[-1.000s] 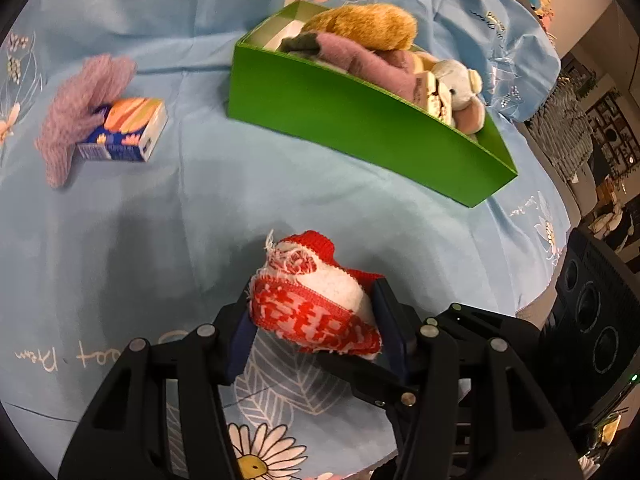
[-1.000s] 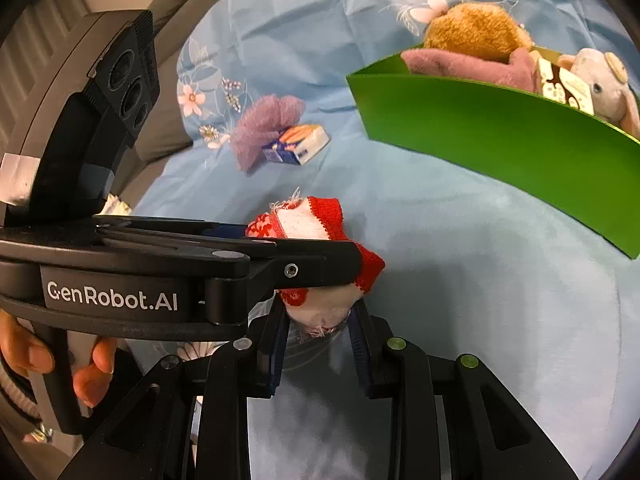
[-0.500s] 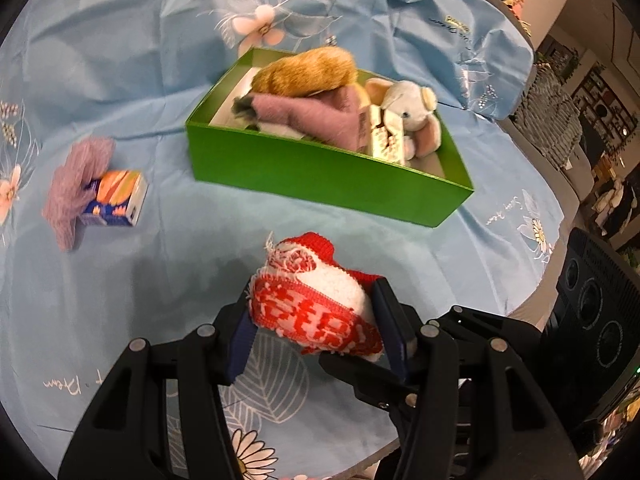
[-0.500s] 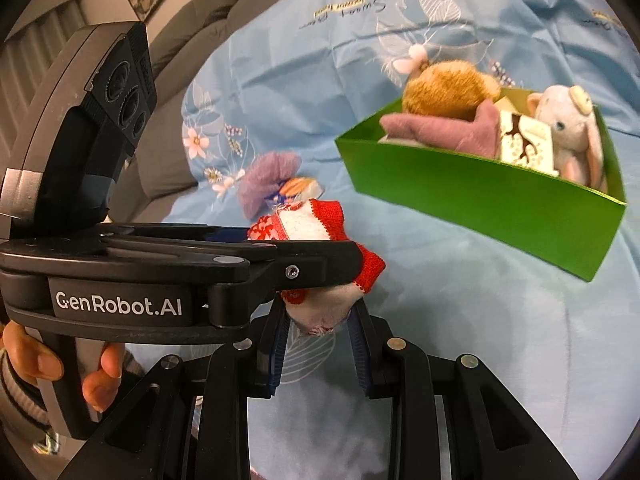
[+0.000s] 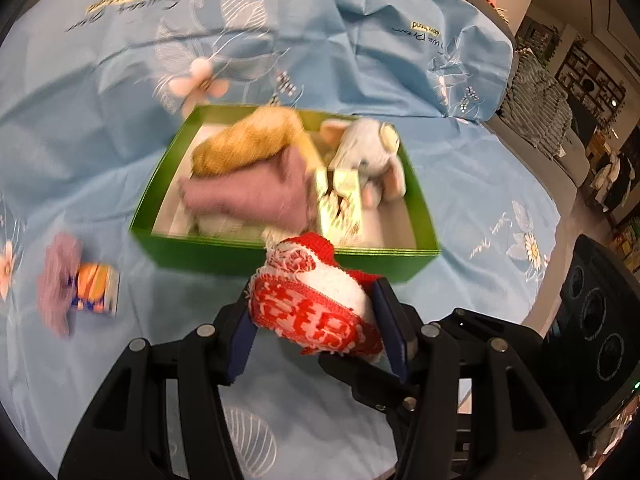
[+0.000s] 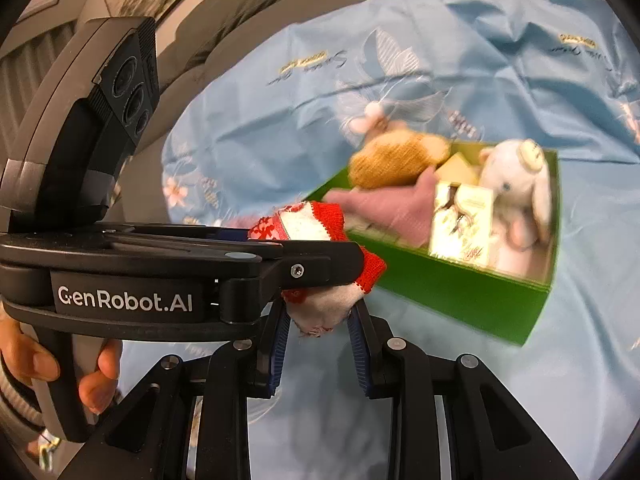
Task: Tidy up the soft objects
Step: 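Lift the knit sock with the right gripper and carry it over the box, then lower the knit sock into the box and open the right gripper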
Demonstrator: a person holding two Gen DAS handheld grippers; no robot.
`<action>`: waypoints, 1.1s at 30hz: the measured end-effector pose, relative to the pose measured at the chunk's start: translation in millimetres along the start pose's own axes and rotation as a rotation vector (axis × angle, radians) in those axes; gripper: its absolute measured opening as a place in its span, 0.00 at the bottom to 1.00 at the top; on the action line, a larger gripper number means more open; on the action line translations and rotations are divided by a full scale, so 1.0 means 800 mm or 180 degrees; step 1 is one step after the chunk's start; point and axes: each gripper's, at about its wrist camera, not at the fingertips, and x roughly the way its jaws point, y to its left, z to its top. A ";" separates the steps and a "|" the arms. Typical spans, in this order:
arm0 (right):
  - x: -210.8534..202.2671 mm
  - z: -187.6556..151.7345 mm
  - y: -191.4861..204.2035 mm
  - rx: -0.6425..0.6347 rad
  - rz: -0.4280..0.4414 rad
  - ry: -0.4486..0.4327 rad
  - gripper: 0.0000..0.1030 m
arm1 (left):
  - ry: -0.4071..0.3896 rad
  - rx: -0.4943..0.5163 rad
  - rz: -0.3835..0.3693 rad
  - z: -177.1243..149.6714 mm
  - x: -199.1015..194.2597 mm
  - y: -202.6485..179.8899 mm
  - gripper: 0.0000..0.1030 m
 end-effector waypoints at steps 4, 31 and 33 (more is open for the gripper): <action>-0.002 0.023 -0.022 0.0018 -0.0080 -0.0093 0.30 | -0.0041 0.0064 0.0002 0.029 0.009 -0.010 0.53; 0.063 0.093 -0.110 0.0158 -0.0421 0.0029 0.30 | 0.0076 0.0070 0.0075 0.130 0.110 -0.005 0.54; 0.068 0.093 -0.111 0.0157 -0.0432 0.0061 0.30 | 0.0095 0.0054 0.0076 0.130 0.114 -0.003 0.54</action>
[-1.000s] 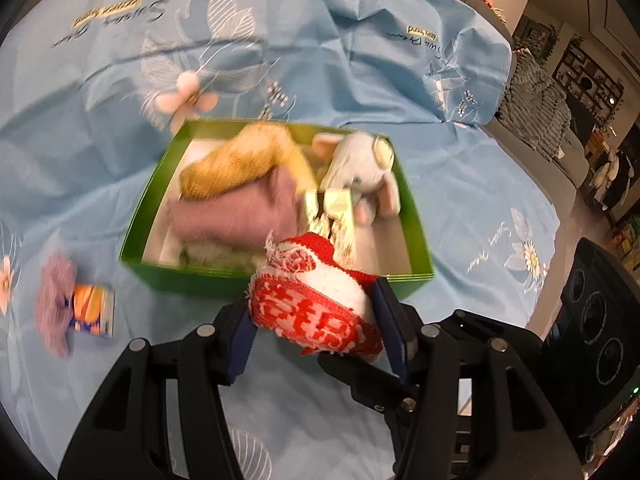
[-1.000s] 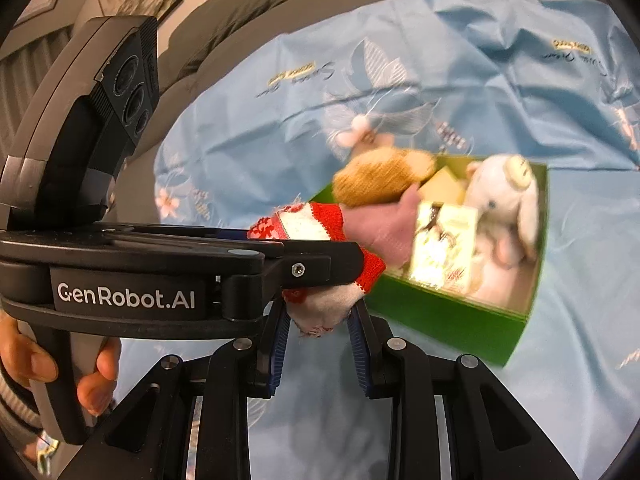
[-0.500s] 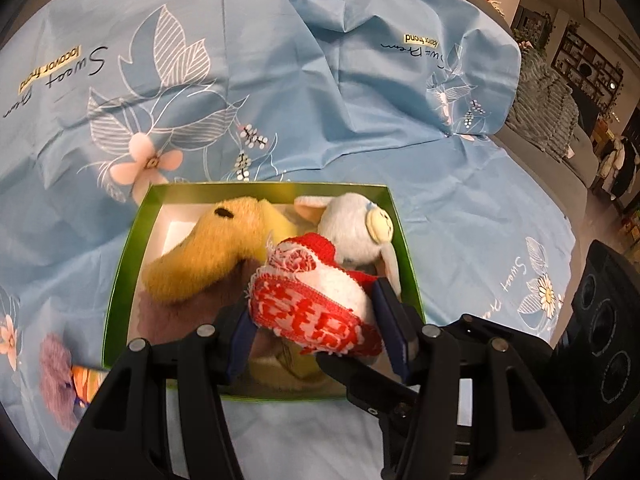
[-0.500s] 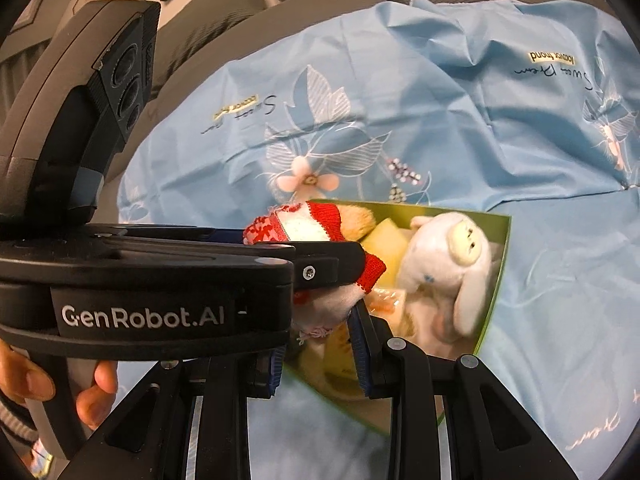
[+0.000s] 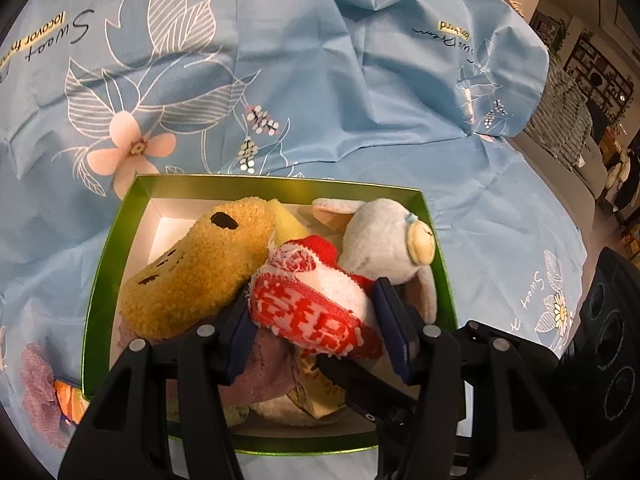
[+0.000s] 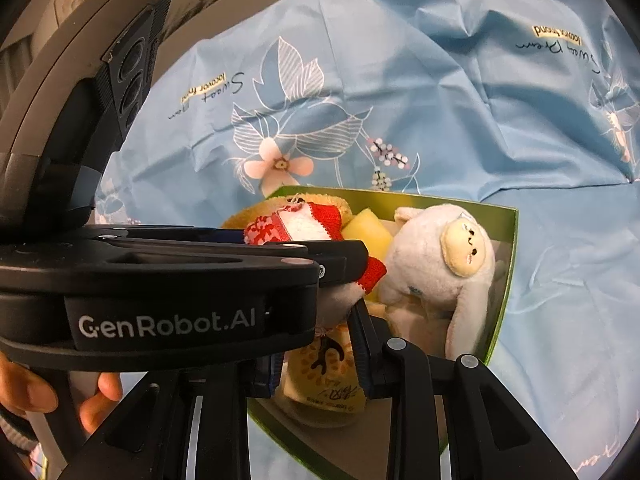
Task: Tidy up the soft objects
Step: 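Lower the knit sock into the box and open the right gripper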
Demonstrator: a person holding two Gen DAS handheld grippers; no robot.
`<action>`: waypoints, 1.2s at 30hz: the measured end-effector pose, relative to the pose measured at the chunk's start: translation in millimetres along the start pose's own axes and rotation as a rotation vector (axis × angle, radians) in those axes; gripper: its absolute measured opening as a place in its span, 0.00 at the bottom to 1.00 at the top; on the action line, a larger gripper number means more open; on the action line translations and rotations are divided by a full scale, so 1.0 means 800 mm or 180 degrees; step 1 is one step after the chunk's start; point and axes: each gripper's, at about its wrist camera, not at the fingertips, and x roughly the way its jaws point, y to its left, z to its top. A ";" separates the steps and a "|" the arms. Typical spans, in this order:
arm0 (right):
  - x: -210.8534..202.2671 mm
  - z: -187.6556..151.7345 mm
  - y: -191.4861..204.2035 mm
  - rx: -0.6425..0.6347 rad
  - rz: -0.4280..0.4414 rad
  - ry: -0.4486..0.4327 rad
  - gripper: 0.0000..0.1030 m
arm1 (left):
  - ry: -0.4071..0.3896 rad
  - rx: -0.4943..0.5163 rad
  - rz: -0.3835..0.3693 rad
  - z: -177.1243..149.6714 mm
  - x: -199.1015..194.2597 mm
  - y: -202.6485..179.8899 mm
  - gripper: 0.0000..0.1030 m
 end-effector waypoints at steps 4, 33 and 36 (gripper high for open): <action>0.009 0.002 -0.001 0.0003 -0.0026 0.0069 0.30 | 0.0017 0.0002 0.0024 0.001 0.006 0.002 0.54; 0.000 -0.004 0.010 -0.0085 -0.0343 0.0189 0.52 | 0.0190 -0.0152 0.0133 -0.018 0.014 0.017 0.78; -0.015 -0.006 0.012 -0.0089 -0.0379 0.0113 0.56 | 0.0172 -0.0121 0.0152 -0.022 0.007 0.014 0.78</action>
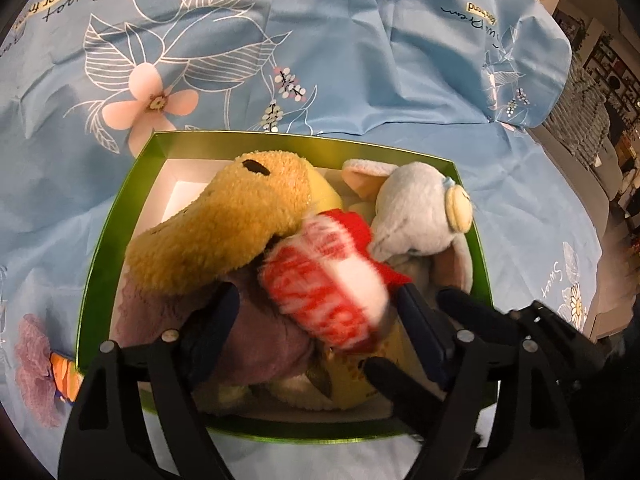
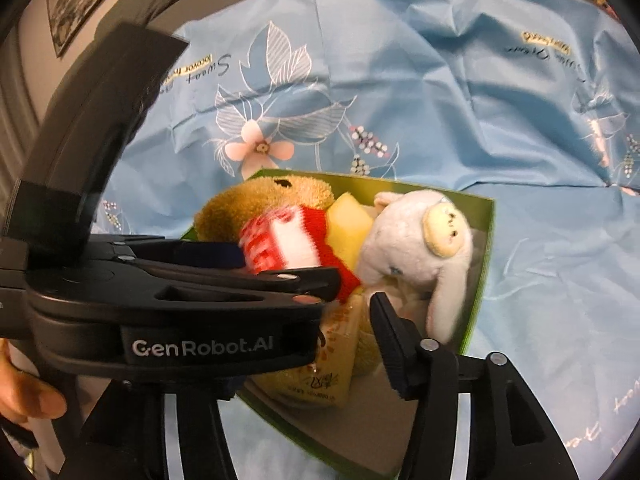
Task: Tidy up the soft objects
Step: 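Lower the knit sock into the box and open the right gripper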
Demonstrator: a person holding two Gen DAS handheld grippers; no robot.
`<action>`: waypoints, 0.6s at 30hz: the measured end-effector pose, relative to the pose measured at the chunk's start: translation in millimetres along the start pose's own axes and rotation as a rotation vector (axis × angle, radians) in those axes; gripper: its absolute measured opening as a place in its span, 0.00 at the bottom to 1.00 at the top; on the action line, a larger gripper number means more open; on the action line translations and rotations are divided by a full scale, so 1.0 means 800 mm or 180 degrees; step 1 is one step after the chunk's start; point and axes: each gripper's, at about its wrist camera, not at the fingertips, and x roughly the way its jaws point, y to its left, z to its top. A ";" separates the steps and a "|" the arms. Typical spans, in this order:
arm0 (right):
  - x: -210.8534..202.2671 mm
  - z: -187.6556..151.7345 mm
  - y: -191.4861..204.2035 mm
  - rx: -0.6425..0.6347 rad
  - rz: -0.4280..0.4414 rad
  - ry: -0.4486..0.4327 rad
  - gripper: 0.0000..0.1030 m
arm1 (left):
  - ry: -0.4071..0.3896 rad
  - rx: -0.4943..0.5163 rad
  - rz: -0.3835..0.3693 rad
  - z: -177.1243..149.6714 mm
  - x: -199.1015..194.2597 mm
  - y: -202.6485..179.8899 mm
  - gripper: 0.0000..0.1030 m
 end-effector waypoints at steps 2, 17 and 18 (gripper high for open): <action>-0.009 -0.003 0.000 -0.0004 -0.0046 -0.0028 0.57 | -0.0039 0.0008 0.0021 -0.004 -0.007 -0.001 0.79; -0.075 -0.045 0.024 -0.0067 -0.0166 -0.0197 0.58 | -0.0312 0.0058 0.0088 -0.051 -0.068 -0.011 0.80; -0.079 -0.048 0.028 -0.0094 -0.0171 -0.0197 0.58 | -0.0323 0.0050 0.0082 -0.054 -0.072 -0.011 0.80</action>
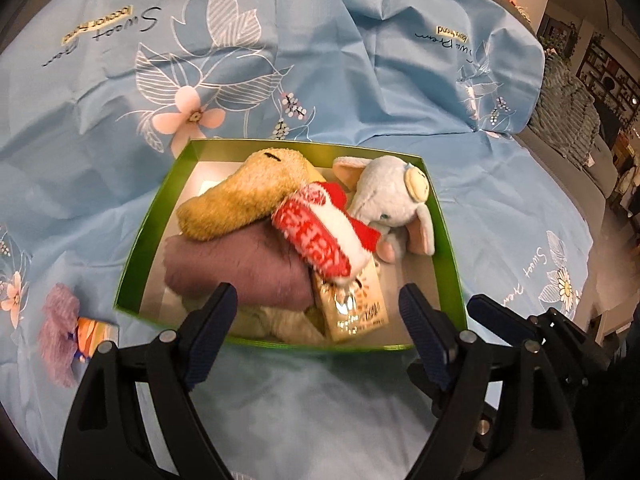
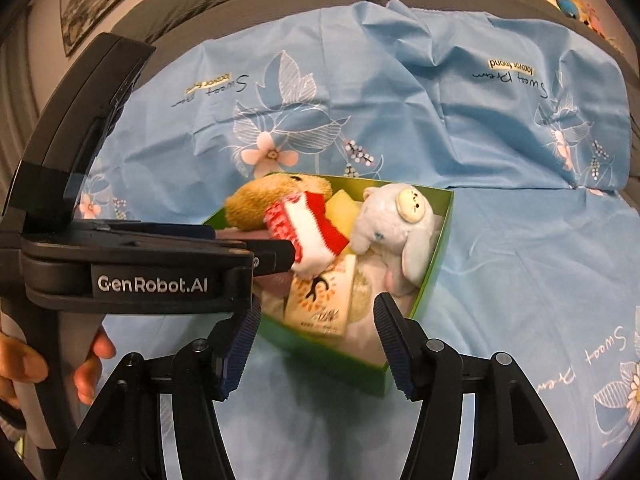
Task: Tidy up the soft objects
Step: 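Lower the knit sock into the box and open the right gripper, then move the right gripper to the blue-orange Tempo tissue pack and grasp it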
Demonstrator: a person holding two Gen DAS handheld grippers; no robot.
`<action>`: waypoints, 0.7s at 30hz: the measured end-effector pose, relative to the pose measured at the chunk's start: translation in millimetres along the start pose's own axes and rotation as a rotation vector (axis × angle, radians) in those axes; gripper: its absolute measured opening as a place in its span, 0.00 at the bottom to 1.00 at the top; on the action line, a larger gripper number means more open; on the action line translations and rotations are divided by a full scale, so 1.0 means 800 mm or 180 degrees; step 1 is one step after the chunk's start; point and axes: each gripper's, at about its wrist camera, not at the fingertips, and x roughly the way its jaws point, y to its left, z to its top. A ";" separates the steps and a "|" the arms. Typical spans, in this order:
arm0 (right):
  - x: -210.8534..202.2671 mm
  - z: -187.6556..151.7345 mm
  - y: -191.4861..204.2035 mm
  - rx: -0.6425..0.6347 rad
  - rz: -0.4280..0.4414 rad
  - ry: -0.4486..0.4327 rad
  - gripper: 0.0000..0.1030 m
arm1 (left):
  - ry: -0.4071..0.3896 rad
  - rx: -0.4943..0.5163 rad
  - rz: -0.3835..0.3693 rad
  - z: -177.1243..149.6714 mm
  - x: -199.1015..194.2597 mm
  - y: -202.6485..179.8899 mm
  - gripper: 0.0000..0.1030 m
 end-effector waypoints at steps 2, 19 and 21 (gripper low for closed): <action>-0.006 -0.003 0.005 -0.0045 -0.0012 -0.0003 0.58 | -0.0027 -0.0043 -0.0036 -0.008 -0.011 0.003 0.81; -0.049 -0.032 0.081 -0.0293 0.0053 0.0063 0.77 | -0.0292 -0.0269 -0.0029 -0.087 -0.099 0.047 0.99; -0.046 -0.035 0.094 -0.0317 0.0097 0.0089 0.77 | -0.0325 -0.0310 -0.0003 -0.096 -0.109 0.060 0.99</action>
